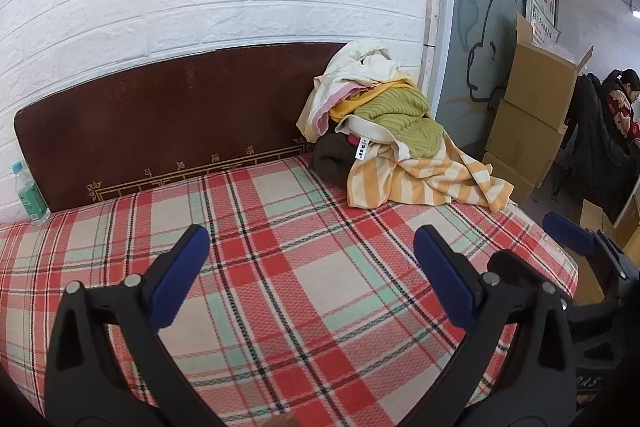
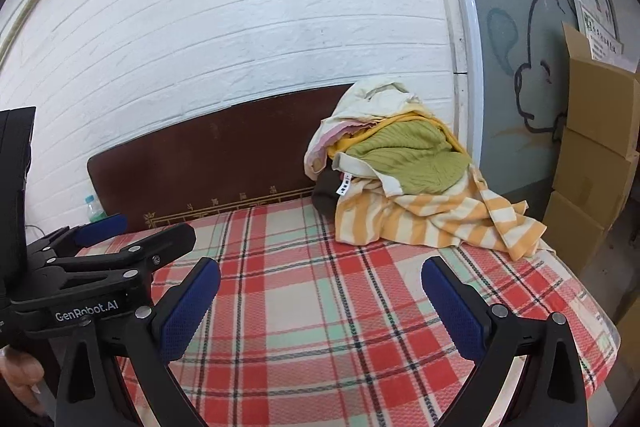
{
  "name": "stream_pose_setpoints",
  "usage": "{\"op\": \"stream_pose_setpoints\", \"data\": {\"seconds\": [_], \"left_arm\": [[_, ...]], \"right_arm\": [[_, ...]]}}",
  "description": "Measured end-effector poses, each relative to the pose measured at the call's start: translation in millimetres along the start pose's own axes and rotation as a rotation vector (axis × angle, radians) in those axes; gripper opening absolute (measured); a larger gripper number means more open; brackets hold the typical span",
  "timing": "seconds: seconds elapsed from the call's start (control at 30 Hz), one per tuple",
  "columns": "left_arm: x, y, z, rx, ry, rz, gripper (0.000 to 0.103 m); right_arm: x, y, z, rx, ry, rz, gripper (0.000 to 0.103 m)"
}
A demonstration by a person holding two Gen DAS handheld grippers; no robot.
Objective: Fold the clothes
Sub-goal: 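Move both grippers toward the clothes pile on the bed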
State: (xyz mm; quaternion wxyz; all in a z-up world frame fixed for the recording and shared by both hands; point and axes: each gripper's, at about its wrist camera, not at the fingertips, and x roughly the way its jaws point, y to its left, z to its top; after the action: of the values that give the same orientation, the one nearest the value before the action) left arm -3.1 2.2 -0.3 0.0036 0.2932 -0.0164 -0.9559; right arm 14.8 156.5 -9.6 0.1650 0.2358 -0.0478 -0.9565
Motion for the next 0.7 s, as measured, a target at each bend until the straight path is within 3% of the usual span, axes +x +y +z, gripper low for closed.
{"op": "stream_pose_setpoints", "data": {"seconds": [0.1,0.17,0.4,0.7], "left_arm": [[13,-11,8,0.014,0.013,-0.001,0.102],[22,-18,13,0.024,0.021,-0.002,0.102],[44,-29,20,-0.011,-0.011,-0.028,0.102],[69,-34,28,-0.008,0.005,-0.017,0.102]], "right_arm": [[0,2,0,0.007,0.004,0.015,0.103],[-3,-40,10,0.077,0.004,0.044,0.103],[23,-59,17,-0.002,-0.003,-0.043,0.103],[48,-77,15,0.003,0.002,-0.041,0.103]]}}
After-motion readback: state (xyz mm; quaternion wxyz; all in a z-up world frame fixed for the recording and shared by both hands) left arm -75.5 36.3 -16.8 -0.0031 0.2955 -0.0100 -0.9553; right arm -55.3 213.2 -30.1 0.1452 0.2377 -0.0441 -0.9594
